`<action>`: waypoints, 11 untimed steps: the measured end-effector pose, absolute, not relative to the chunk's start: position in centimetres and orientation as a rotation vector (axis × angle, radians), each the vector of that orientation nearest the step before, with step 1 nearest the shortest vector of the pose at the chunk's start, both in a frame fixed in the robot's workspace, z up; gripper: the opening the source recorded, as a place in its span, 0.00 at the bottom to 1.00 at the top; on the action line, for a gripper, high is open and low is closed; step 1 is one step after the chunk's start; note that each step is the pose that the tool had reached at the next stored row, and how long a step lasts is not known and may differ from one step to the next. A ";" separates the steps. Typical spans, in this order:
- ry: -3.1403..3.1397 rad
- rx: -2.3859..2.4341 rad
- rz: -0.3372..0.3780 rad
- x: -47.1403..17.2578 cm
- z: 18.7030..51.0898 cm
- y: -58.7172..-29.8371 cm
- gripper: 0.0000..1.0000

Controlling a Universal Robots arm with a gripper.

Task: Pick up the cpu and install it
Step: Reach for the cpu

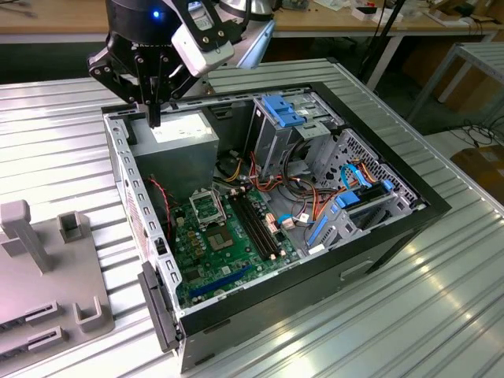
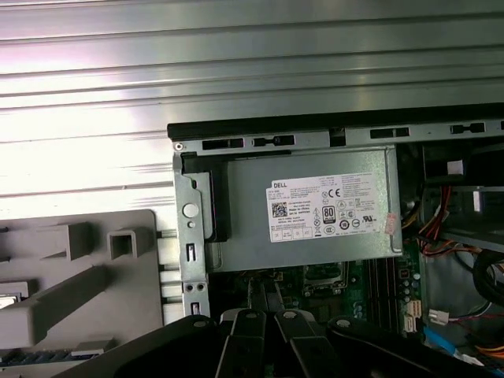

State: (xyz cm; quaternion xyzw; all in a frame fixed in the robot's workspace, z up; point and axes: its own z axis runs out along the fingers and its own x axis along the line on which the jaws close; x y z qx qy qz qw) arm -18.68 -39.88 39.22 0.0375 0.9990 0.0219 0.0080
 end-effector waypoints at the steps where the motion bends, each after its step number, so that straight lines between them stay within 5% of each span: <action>1: 3.123 0.117 0.069 -18.7 39.2 -39.9 0.11; 11: 3.123 0.117 0.069 -19.1 39.2 -39.9 0.11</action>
